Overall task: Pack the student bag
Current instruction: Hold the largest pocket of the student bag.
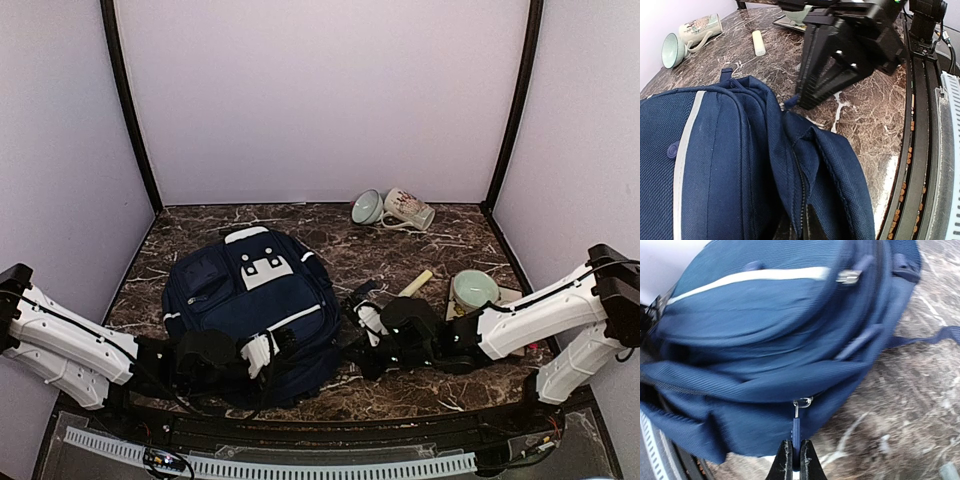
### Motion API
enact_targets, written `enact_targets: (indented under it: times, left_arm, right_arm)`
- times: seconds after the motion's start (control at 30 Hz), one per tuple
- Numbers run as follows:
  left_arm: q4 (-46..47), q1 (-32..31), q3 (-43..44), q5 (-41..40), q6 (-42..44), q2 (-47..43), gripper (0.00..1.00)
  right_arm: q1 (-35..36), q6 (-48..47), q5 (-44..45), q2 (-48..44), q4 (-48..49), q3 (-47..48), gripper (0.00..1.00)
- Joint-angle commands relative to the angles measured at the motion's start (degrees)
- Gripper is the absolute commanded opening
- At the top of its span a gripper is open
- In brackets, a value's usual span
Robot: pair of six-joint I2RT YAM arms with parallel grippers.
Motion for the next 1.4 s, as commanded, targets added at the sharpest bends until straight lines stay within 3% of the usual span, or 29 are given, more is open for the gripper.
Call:
enact_targets:
  times: [0.0, 0.37, 0.47, 0.57, 0.63, 0.7, 0.8, 1.0, 1.2, 1.27, 1.37]
  left_arm:
    - [-2.06, -0.17, -1.16, -6.91, -0.57, -0.43, 0.00]
    - [-7.56, -0.19, -2.81, -21.26, -7.64, -3.25, 0.00]
    - [-8.10, -0.32, -3.20, -18.27, -7.92, -5.21, 0.00]
    - [-5.08, -1.01, -3.68, -11.55, -5.62, -6.50, 0.11]
    - [-3.61, -1.56, -3.37, -8.67, -4.56, -6.57, 0.29]
    - [-2.26, -1.68, -2.98, -6.99, -3.62, -6.02, 0.41]
    - [-0.56, -1.67, -1.75, -5.61, -2.67, -4.52, 0.50]
    - [2.37, -1.67, 1.12, -3.36, -1.09, 0.64, 0.59]
    - [4.86, -1.69, 2.62, -4.88, -0.92, 7.12, 0.57]
    - [5.29, -1.68, 2.84, -5.87, -0.92, 8.07, 0.46]
    - [5.14, -1.66, 3.09, -6.42, -0.85, 8.41, 0.12]
  right_arm:
    - [3.97, 0.22, 0.74, -1.57, 1.44, 1.89, 0.00]
    - [10.32, 0.28, 1.62, 2.79, 1.20, 6.21, 0.00]
    - [10.34, 0.01, 3.40, 4.55, 0.86, 7.20, 0.00]
    - [10.31, -0.21, 3.85, 5.66, 0.67, 8.13, 0.00]
    - [10.31, -0.25, 3.91, 5.69, 0.89, 8.37, 0.00]
    - [10.24, -0.43, 4.30, 5.69, 1.11, 8.44, 0.00]
    - [10.24, -0.40, 4.97, 5.65, 1.46, 8.14, 0.00]
    - [10.24, -0.26, 5.41, 5.69, 2.06, 7.69, 0.00]
    - [10.24, -0.13, 6.00, 4.79, 2.15, 7.03, 0.00]
    - [10.24, -0.04, 6.32, 4.33, 2.14, 6.72, 0.00]
    - [10.19, 0.05, 7.07, 3.64, 2.00, 6.18, 0.00]
